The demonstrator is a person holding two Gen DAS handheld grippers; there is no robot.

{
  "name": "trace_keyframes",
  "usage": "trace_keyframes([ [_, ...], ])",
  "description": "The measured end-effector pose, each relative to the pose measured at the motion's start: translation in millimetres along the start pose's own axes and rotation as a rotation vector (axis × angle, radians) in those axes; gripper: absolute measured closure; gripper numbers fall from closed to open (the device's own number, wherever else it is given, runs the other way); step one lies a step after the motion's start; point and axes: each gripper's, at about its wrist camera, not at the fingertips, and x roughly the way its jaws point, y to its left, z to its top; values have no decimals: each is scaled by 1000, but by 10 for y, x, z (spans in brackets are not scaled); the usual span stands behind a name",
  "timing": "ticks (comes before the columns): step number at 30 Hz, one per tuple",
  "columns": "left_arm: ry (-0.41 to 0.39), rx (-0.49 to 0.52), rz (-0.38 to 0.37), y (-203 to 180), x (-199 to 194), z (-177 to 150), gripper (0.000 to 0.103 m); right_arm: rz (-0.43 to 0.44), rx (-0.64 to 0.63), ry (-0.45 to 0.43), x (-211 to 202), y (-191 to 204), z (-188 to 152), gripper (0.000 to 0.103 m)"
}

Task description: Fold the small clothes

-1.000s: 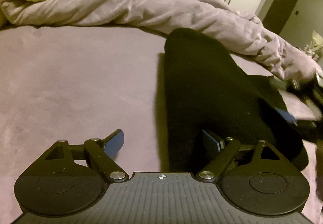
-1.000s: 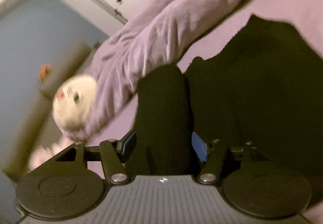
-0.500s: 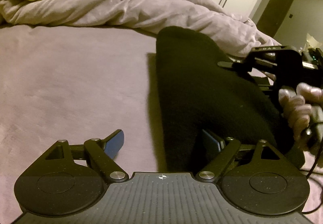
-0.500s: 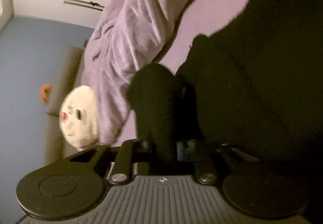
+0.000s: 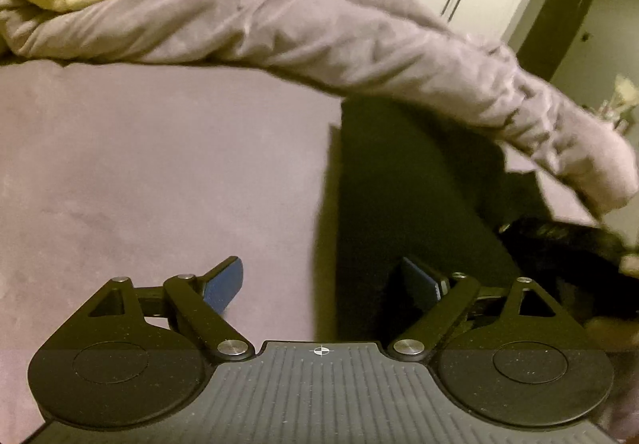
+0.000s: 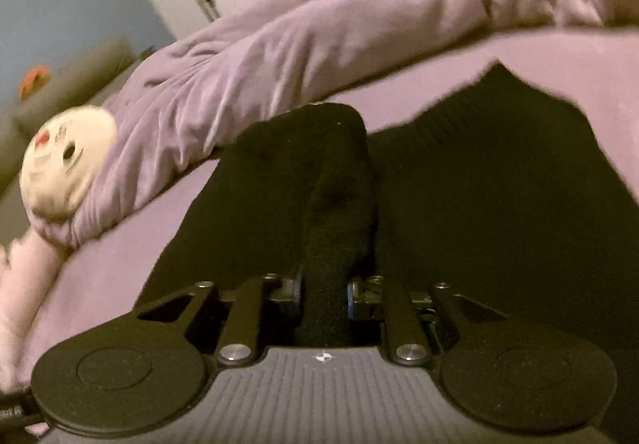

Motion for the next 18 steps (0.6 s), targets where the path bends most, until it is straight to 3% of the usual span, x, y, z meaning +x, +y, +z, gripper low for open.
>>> trace_keyframes([
  [1, -7, 13, 4, -13, 5, 2, 12, 0, 2, 0, -54, 26, 43, 74],
  [3, -17, 29, 14, -5, -7, 6, 12, -8, 24, -39, -209, -1, 106, 46],
  [4, -17, 32, 20, 5, -4, 2, 12, -21, 32, -68, -294, -39, 123, 25],
  [5, -16, 30, 26, 17, -1, 1, 12, -36, 43, -84, -343, -85, 142, 21],
  [8, -10, 5, 15, 58, 11, -9, 12, 52, 139, -4, -328, -343, 120, 21],
  [13, -18, 5, 21, 42, 14, -20, 12, 202, 297, 59, -252, -574, 152, 19],
  [18, -6, -18, 17, 66, 26, -18, 12, 270, 370, 124, -55, -581, 246, 15],
])
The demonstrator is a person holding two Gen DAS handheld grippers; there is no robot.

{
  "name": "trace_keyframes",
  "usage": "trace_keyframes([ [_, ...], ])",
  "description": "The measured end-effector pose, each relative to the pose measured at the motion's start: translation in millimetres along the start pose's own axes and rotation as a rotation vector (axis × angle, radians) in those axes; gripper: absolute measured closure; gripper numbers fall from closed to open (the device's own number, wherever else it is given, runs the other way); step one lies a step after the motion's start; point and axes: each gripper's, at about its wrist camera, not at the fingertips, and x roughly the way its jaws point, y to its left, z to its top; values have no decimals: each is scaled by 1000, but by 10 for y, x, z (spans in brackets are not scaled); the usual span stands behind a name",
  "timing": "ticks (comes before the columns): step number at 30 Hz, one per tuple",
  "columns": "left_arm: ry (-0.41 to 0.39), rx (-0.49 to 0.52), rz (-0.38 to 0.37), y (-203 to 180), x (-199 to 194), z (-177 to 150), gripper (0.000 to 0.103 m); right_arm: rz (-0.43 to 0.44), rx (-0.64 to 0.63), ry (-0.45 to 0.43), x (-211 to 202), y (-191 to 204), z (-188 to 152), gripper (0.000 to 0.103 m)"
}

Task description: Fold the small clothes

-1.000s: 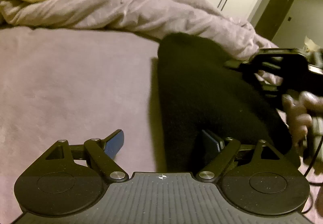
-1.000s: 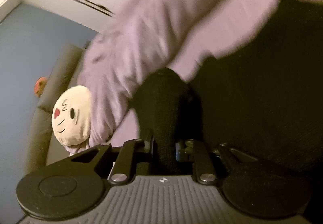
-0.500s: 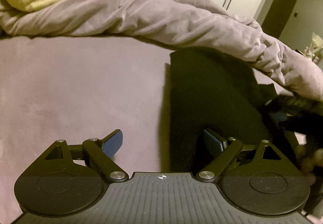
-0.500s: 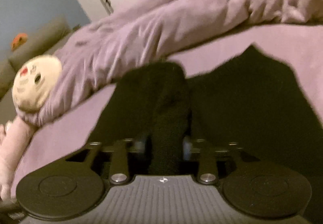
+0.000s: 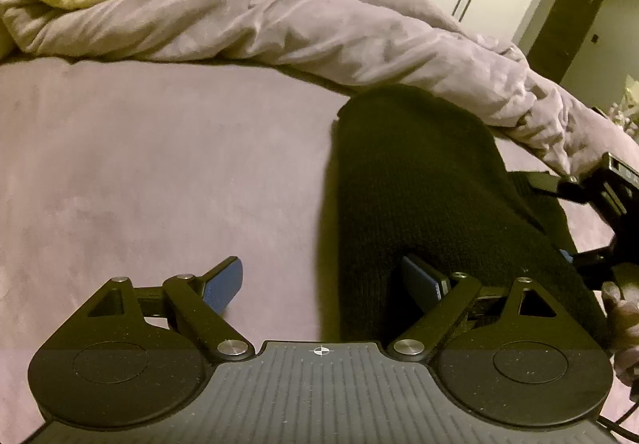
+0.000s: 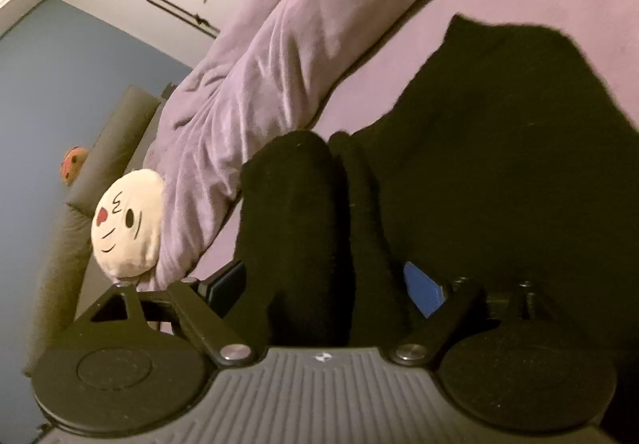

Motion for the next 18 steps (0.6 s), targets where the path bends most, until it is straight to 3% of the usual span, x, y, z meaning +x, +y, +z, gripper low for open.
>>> trace_keyframes([
  [3, -3, 4, 2, -2, 0, -4, 12, 46, -2, 36, 123, 57, 18, 15],
  [4, -2, 4, 1, -2, 0, -4, 12, 44, -22, 41, 175, 102, 15, 21],
  [5, -1, 3, -1, 2, -1, -4, 12, 38, -48, 41, 201, 138, 1, 65],
  [6, -2, 2, 3, 5, -1, -3, 12, 20, -71, 54, 241, 174, -16, 82],
  [9, 0, -2, -4, 22, 17, -12, 12, 10, -87, 62, 308, 184, -59, 73],
  [11, 4, -16, -14, 50, 30, -17, 12, 21, -61, 89, 365, 169, -50, 47],
  [16, -1, -24, -4, 61, 40, -29, 11, 10, -93, 122, 489, 350, -63, 27],
  [18, -2, -27, 2, 67, 36, -35, 11, 28, -90, 130, 484, 389, -69, 24],
])
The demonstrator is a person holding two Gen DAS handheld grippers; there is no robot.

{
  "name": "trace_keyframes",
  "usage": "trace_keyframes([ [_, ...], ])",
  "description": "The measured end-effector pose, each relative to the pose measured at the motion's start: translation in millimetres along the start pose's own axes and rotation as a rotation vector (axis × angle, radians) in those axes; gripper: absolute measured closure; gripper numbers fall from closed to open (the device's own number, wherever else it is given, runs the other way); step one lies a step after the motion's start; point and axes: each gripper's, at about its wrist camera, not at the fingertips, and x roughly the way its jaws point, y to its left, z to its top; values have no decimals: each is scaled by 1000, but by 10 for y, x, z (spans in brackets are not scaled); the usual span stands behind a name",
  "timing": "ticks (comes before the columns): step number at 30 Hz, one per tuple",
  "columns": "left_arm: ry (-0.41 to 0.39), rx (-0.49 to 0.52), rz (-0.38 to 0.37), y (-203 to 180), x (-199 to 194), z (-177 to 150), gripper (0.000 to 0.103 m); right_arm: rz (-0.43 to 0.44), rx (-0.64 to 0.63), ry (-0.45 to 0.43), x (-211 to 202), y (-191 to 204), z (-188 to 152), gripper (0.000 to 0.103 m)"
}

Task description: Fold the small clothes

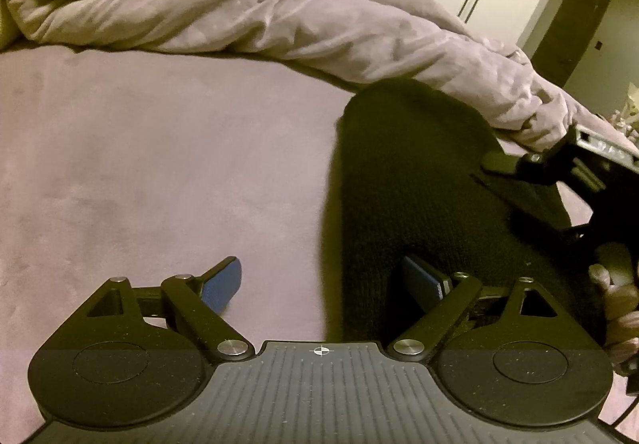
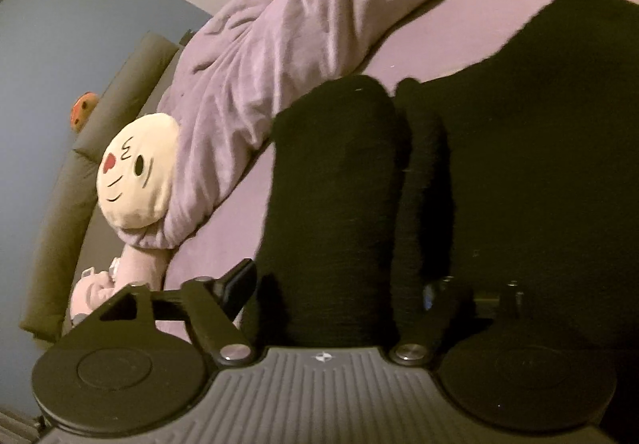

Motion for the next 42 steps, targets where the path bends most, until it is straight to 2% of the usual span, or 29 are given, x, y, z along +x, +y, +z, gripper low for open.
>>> trace_keyframes([
  [2, -1, -3, 2, 7, 7, -10, 11, -2, -6, 4, 7, 32, -19, 25],
  [3, -2, -4, 1, 11, 10, -13, 11, -19, -26, 1, 16, 58, -44, 29],
  [5, 1, -9, 7, 21, 8, -13, 11, -90, -105, -14, 30, 153, -117, 60],
  [6, 0, -12, 11, 33, 0, -12, 11, -114, -139, -36, 14, 209, -158, 67],
  [7, -5, -18, 19, 43, -22, -16, 11, -146, -173, -64, -12, 285, -193, 79],
  [9, -14, -31, 29, 53, -104, -36, 11, -235, -308, -106, -59, 541, -274, 81],
  [10, -19, -34, 31, 56, -149, -55, 11, -290, -429, -131, -80, 732, -341, 81],
  [12, -25, -33, 28, 50, -246, -94, 11, -325, -571, -178, -170, 1009, -431, 82],
  [15, -34, -26, 4, -3, -380, -131, 11, -348, -687, -263, -409, 1297, -503, 83],
  [19, -44, 7, -9, -156, -448, -155, 11, -390, -719, -354, -790, 1363, -463, 83],
  [22, -17, 38, -31, -301, -416, -200, 11, -441, -690, -384, -1023, 1164, -423, 82],
  [26, 16, 98, -29, -482, -310, -313, 8, -559, -628, -409, -1157, 633, -398, 82],
  [28, 63, 122, -26, -566, -217, -389, 8, -645, -594, -369, -1035, 323, -395, 81],
  [30, 95, 140, -20, -624, -141, -469, 8, -709, -514, -284, -849, -67, -377, 77],
  [31, 99, 143, -18, -632, -138, -495, 8, -724, -495, -277, -808, -204, -408, 71],
  [34, 101, 168, 4, -626, -146, -481, 8, -698, -455, -360, -946, -231, -458, 48],
  [37, 97, 172, 26, -607, -205, -409, 9, -648, -392, -434, -1255, -136, -513, 48],
  [40, 37, 181, 31, -650, -369, -321, 9, -590, -450, -526, -1500, 77, -725, 48],
  [42, -8, 168, 17, -712, -481, -246, 9, -537, -503, -540, -1548, 183, -889, 51],
])
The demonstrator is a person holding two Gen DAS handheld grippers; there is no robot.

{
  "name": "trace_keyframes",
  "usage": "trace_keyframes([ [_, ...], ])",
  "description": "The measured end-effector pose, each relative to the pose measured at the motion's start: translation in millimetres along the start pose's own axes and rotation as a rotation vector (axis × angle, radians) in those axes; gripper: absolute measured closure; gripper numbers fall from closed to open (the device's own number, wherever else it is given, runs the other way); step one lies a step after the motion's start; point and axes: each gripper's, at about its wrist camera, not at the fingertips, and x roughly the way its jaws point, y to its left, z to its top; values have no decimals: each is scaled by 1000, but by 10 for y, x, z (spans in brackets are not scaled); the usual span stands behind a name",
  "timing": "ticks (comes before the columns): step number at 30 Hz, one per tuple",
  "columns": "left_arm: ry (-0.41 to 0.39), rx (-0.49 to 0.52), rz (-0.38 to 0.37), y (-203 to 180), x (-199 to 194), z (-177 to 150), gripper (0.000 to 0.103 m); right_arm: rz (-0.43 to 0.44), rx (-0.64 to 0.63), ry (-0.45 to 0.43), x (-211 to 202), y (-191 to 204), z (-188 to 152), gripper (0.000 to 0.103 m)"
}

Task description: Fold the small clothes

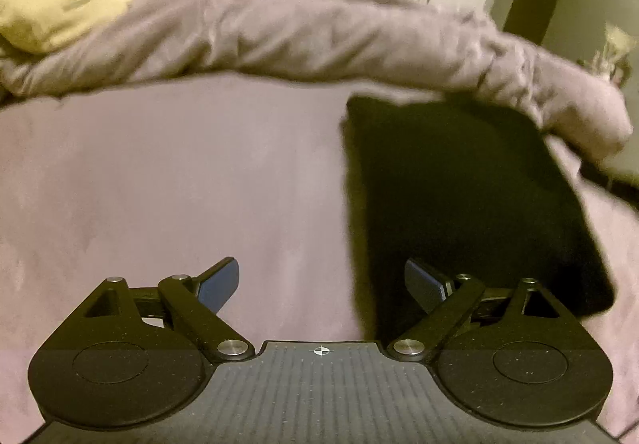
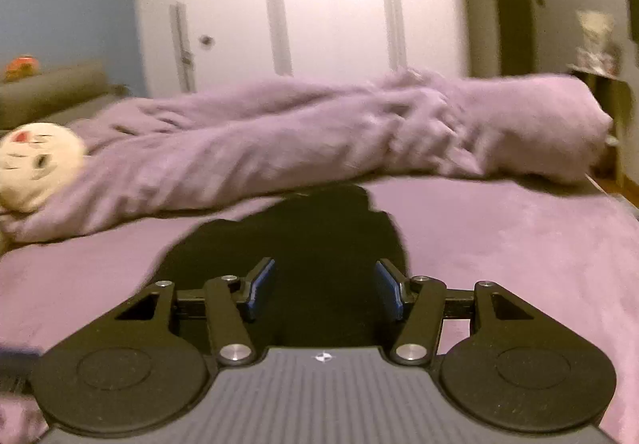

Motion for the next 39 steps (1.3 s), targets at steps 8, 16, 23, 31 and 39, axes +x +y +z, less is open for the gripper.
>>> trace_keyframes([
  [8, 5, 161, -14, -651, 374, 123, 8, 31, -105, 94, 366, 228, -143, 88],
  [16, 121, 108, -128, -686, 930, -105, 0, -67, -121, 221, 948, -230, -346, 98],
  [23, 72, 74, -190, -483, 713, 84, 0, -23, -147, 215, 714, -171, -187, 97],
  [31, -57, 99, -95, -590, 632, 662, 0, -30, -154, 95, 762, 60, 233, 86],
  [39, 10, 166, -41, -900, 1429, 721, 0, -88, -190, 204, 1628, 100, 178, 86],
])
